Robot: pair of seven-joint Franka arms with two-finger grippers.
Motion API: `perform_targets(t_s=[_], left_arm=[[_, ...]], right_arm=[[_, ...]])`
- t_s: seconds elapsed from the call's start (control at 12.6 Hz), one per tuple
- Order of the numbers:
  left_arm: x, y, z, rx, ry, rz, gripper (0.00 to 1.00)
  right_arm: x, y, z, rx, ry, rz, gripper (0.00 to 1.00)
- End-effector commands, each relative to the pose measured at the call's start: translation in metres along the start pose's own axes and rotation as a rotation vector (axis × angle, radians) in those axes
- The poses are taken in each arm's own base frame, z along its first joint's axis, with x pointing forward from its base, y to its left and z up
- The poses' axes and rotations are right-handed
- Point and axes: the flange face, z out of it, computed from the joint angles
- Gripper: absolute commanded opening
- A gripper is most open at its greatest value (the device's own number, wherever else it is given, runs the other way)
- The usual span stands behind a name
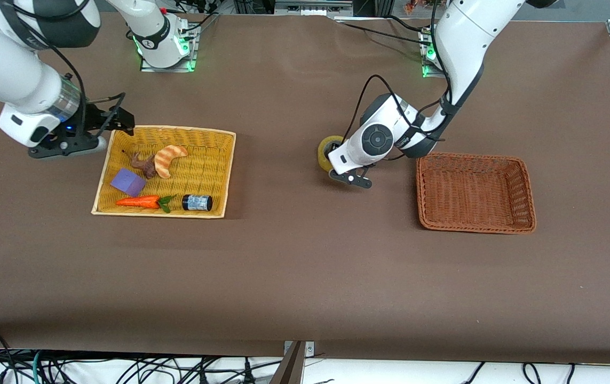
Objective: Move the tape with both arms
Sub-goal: 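Grasp the tape with the left gripper while the right gripper withdraws, then carry the tape with the left gripper and lower it into the wicker basket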
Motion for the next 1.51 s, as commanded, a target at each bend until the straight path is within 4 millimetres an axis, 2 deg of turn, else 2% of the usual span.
perform_targets(t_s=[0.0,0.16,0.32,0.4,0.48,0.64,0.71,0.79,0.87,0.95,1.11,1.19,1.27,1.43], left_arm=[[0.004,0.002,-0.005,-0.001,0.015,-0.026,0.0],[0.004,0.003,-0.012,0.0,0.022,-0.027,0.0],[0.004,0.001,-0.022,0.006,0.016,-0.029,0.0],[0.001,-0.001,-0.035,0.018,0.01,-0.031,0.0],[-0.002,-0.008,-0.057,0.037,-0.004,-0.042,0.0],[0.0,-0.055,-0.123,0.062,-0.053,-0.107,0.0],[0.004,-0.072,-0.152,0.064,-0.092,-0.103,0.0],[0.009,-0.097,-0.179,0.061,-0.117,-0.094,0.0],[0.011,-0.136,-0.193,0.091,-0.138,-0.078,0.0],[0.011,-0.178,-0.197,0.146,-0.157,-0.032,0.0],[0.015,-0.238,-0.194,0.206,-0.179,0.113,0.0],[0.019,-0.26,-0.192,0.25,-0.174,0.175,0.0],[0.025,-0.28,-0.181,0.309,-0.169,0.249,0.0],[0.034,-0.322,-0.162,0.292,-0.158,0.339,0.0]], right_arm=[[-0.006,0.013,-0.051,0.012,0.017,0.027,1.0],[-0.005,0.024,-0.056,0.006,0.008,0.039,1.0],[-0.004,0.023,-0.052,0.004,0.002,0.025,1.0],[-0.003,0.024,-0.051,0.003,0.0,0.024,1.0],[-0.003,0.024,-0.051,0.003,-0.001,0.024,1.0],[-0.002,0.023,-0.049,0.0,-0.004,0.024,1.0],[-0.001,0.024,-0.047,0.001,-0.007,0.024,1.0],[0.0,0.024,-0.046,0.001,-0.007,0.024,1.0],[0.0,0.023,-0.046,0.001,-0.006,0.022,1.0],[0.0,0.023,-0.046,0.001,-0.006,0.022,1.0],[0.001,0.023,-0.045,0.001,-0.007,0.022,1.0],[0.001,0.024,-0.043,0.002,-0.012,0.024,1.0],[0.001,0.024,-0.043,0.002,-0.012,0.022,1.0],[0.002,0.024,-0.041,0.002,-0.016,0.022,1.0]])
